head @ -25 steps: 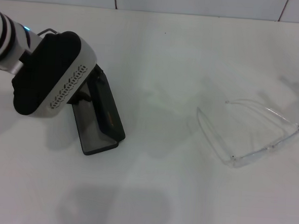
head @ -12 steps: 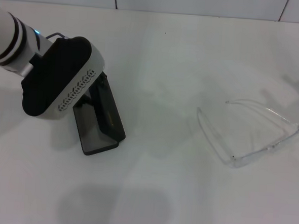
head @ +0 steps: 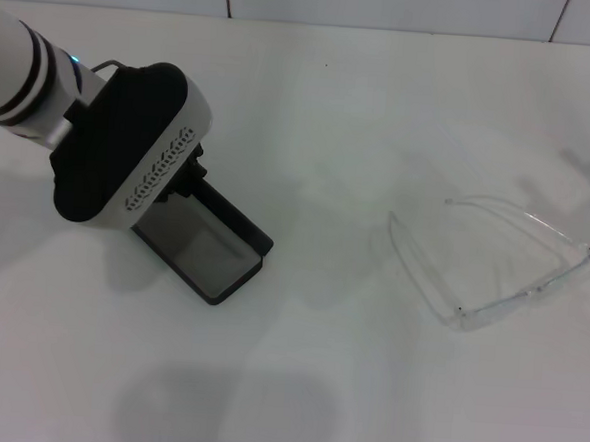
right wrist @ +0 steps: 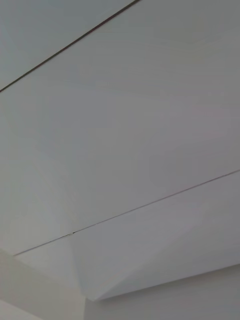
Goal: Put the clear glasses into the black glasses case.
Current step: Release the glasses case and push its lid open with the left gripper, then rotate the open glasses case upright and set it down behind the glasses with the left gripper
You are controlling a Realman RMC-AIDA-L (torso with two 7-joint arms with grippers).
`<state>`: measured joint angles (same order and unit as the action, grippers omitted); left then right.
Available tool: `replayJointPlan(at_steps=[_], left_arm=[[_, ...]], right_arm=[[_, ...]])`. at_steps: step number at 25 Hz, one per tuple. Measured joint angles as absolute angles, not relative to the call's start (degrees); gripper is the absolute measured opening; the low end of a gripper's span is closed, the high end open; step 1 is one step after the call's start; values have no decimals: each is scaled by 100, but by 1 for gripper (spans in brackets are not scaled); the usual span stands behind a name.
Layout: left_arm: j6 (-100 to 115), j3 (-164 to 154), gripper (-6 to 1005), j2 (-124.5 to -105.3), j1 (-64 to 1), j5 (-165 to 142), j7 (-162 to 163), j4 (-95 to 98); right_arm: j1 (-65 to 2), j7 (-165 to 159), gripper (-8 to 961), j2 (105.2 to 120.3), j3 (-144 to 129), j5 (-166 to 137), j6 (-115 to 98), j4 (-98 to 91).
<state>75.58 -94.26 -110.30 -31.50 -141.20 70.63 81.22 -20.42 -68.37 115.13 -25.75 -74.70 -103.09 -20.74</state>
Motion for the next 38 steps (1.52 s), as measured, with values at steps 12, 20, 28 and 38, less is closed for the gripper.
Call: replayJointPlan(at_steps=[12,20,28,38], left_arm=[[7589,-9547,190,-11125,-3121,-14281,8918,8848],[7563,-10789,197,-11264,-3284,-15891,11626,9218],[7779,-11323,205,-11386,-3313,-16168,12719,9538],[8018,-11819,214,-11533,-3397,-16210,13499,9829]], right_arm=[[-2011,-6838,858,11513,-2522,-7471,-10333,-2074],[-1919,-6827,857,11507,-2522,-7470,-10352,-2074],[-1830,-6824,858,11505,-2522,-7470,-10360,-2074],[-1772,-6805,857,11501,-2522,-7470,-10453,-2074]])
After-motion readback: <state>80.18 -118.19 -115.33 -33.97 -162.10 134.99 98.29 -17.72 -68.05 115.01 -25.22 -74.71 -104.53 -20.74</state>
